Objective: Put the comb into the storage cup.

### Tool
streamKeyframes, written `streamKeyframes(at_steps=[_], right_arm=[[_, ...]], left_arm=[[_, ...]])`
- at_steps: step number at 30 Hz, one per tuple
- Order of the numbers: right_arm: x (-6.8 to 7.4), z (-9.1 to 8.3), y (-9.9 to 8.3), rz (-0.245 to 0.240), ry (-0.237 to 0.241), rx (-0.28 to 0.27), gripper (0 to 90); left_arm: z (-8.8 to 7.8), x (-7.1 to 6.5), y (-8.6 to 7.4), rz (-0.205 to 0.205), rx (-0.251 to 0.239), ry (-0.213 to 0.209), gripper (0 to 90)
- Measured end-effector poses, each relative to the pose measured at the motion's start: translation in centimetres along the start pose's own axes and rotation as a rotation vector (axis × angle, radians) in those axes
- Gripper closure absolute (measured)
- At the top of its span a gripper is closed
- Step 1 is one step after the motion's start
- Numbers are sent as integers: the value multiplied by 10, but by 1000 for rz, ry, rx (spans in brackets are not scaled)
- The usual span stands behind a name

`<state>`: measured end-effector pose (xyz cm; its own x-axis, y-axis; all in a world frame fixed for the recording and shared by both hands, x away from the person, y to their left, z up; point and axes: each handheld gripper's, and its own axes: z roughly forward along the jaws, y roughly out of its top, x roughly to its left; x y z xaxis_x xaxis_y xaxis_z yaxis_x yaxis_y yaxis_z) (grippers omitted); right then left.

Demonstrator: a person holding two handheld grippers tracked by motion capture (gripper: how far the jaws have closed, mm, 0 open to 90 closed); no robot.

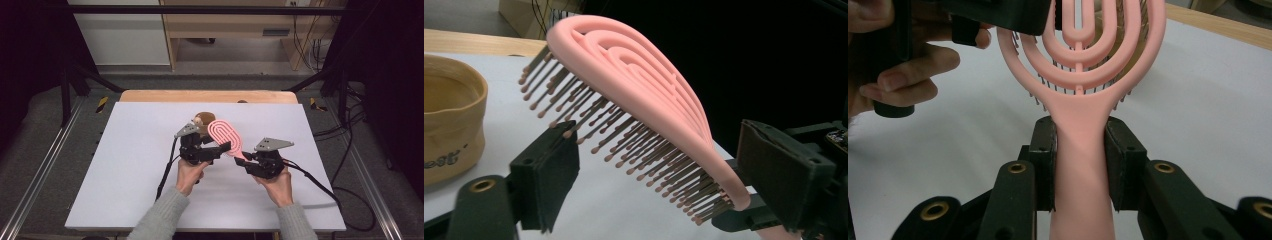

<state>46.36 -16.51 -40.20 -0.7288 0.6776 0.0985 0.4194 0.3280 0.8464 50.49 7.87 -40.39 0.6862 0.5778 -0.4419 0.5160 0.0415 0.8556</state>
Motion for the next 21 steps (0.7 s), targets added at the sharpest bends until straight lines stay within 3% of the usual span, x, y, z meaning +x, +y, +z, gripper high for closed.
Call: streamKeyframes(at_steps=[11, 21], right_arm=[[3, 1, 1, -16, 7, 0, 697], [4, 2, 1, -19, 3, -5, 697]], left_arm=[[3, -2, -1, -30, -1, -13, 343], [3, -1, -1, -67, 4, -32, 391]])
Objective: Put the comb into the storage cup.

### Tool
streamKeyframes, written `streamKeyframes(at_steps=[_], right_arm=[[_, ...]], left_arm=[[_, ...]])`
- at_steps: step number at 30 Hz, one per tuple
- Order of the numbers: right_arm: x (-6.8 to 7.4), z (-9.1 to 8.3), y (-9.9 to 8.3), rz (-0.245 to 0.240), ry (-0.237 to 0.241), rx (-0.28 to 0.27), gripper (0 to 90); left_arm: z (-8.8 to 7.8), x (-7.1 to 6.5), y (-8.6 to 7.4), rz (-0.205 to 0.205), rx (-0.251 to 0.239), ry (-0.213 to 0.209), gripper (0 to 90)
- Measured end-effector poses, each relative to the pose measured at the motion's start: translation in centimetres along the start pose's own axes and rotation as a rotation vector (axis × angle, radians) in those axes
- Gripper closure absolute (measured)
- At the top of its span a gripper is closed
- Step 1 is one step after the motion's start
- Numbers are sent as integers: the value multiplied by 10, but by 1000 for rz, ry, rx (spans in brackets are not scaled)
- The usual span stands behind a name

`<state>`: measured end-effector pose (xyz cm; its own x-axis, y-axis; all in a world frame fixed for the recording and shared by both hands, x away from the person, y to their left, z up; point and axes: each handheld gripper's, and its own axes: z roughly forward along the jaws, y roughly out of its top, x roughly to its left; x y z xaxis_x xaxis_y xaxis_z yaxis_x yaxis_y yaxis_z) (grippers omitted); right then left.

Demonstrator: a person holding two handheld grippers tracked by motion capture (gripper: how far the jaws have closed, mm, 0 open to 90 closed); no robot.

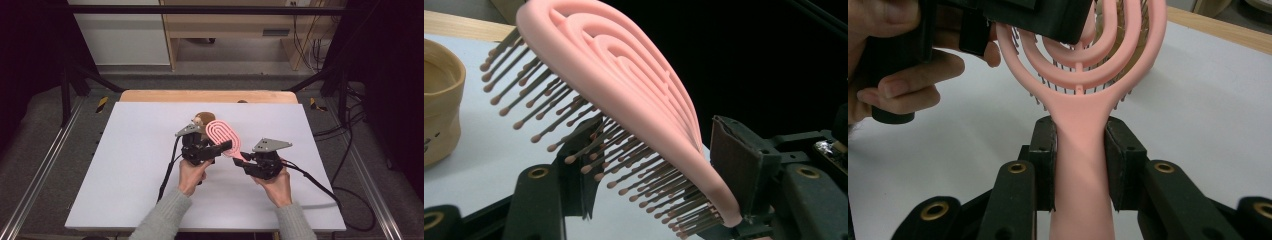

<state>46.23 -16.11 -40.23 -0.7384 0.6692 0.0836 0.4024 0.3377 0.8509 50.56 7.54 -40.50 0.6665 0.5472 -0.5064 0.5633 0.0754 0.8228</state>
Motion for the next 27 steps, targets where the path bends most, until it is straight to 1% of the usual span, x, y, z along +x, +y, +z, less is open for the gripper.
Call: streamKeyframes(at_steps=[8, 12, 23, 27], right_arm=[[0, 1, 0, 1, 0, -5, 697], [0, 2, -1, 0, 2, -8, 698], [0, 2, -1, -3, 5, -14, 702], [0, 2, -1, -3, 8, -15, 704]], left_arm=[[-1, 1, 1, -13, 0, -11, 426], [-1, 0, 1, -26, -12, -20, 448], [-3, -3, 1, -21, -28, -31, 526], [-4, -5, 1, -19, -39, -42, 553]])
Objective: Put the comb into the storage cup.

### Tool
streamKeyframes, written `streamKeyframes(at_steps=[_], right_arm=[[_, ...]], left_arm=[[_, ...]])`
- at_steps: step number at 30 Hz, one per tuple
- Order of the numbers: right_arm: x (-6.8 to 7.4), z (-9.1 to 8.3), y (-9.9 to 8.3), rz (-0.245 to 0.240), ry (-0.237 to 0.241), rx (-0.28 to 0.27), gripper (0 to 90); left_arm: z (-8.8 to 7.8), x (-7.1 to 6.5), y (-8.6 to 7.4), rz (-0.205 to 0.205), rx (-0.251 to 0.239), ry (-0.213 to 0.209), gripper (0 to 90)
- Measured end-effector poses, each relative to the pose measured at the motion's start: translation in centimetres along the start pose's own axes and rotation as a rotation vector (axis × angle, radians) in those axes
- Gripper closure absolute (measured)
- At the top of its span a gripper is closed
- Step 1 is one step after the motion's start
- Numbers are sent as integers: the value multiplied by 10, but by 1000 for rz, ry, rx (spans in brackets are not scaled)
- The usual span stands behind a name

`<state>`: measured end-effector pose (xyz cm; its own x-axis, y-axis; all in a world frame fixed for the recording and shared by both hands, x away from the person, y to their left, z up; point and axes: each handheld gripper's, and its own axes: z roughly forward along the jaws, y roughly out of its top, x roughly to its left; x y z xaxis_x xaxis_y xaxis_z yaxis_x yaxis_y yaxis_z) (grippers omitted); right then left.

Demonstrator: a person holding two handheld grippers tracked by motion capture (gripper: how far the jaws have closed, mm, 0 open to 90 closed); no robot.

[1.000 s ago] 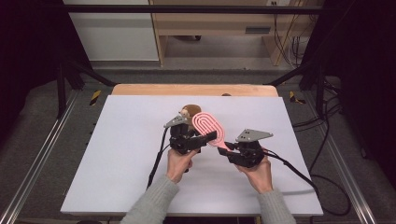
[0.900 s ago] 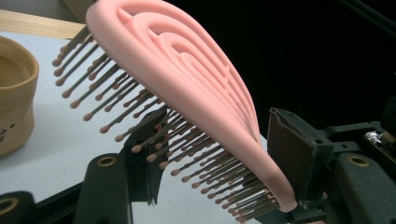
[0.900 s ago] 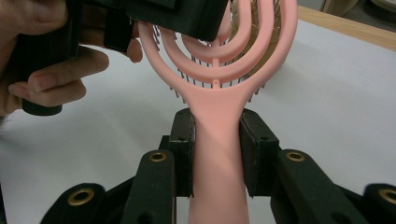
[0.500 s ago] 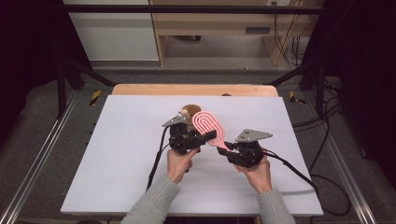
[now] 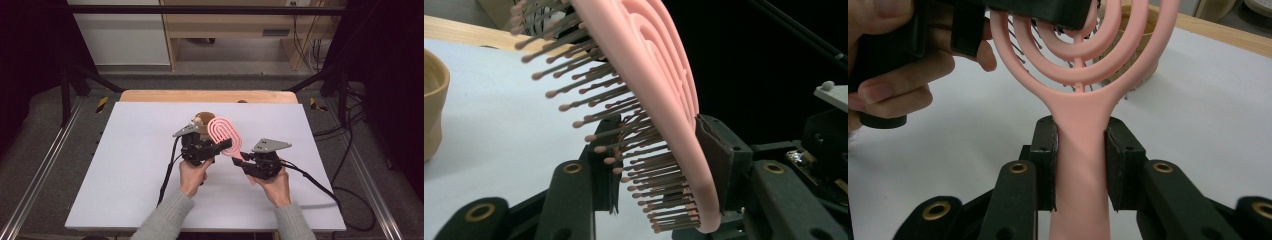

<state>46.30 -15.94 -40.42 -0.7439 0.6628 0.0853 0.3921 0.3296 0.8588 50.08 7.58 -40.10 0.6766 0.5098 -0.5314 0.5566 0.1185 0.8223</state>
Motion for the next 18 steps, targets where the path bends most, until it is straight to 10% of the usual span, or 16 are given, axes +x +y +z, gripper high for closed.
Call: streamKeyframes(at_steps=[18], right_arm=[[1, 2, -1, -1, 31, -5, 708]], left_arm=[[-3, -10, 1, 35, -37, -44, 619]])
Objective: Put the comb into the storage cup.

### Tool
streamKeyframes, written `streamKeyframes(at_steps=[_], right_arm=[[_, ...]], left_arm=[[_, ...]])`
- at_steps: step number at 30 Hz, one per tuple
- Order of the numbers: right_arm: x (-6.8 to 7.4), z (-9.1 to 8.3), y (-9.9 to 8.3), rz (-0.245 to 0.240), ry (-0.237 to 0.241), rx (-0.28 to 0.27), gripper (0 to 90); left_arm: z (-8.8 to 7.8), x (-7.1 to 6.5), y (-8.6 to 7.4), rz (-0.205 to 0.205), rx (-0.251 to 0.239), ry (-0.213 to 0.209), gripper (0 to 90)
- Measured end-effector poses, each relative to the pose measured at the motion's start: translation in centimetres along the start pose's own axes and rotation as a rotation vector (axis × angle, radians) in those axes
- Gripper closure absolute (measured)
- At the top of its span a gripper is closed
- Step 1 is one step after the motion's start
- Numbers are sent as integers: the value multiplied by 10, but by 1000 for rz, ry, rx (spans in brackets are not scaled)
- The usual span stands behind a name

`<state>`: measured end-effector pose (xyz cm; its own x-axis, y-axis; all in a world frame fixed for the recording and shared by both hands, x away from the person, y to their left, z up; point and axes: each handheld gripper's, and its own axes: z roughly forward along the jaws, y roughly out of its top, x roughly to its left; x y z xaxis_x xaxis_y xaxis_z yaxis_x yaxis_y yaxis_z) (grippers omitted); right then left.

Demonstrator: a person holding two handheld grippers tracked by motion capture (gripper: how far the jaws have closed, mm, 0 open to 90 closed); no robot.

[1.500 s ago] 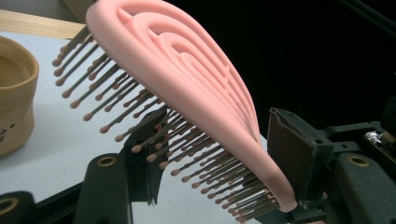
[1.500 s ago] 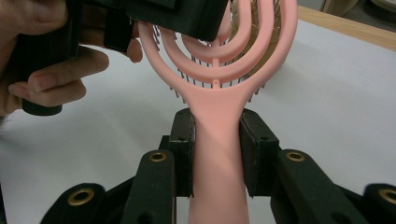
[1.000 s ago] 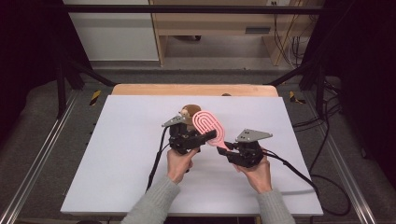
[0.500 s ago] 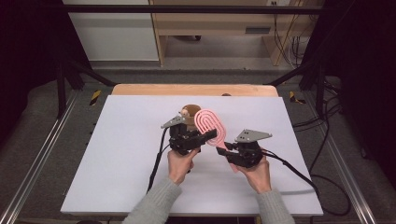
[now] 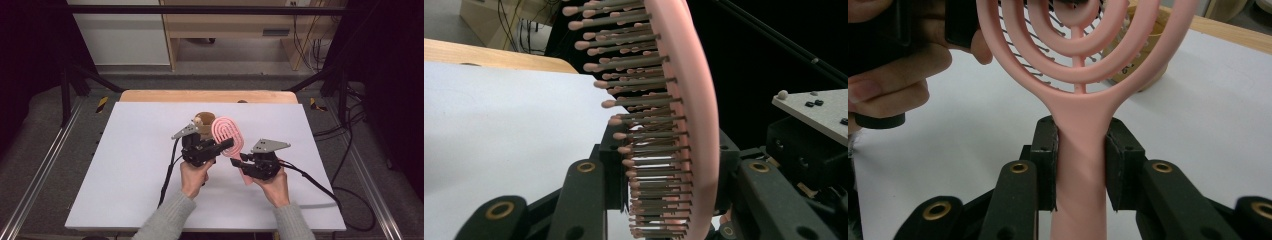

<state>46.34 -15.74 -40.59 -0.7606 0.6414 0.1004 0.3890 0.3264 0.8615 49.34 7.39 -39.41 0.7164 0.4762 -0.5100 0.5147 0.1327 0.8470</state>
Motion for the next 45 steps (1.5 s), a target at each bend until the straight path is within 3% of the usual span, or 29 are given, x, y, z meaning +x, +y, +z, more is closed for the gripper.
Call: streamKeyframes(at_steps=[19, 29, 39, 45], right_arm=[[2, 0, 1, 8, 26, -22, 704], [2, -2, 2, 7, 30, -31, 681], [1, -6, 4, 16, 27, -58, 572], [0, -12, 6, 33, 19, -95, 401]], left_arm=[[-3, -6, 1, 41, -28, -20, 628], [-3, -10, 3, 70, -33, 1, 633], [-7, -8, 8, 101, -33, 39, 633], [-12, -5, 11, 139, -24, 79, 633]])
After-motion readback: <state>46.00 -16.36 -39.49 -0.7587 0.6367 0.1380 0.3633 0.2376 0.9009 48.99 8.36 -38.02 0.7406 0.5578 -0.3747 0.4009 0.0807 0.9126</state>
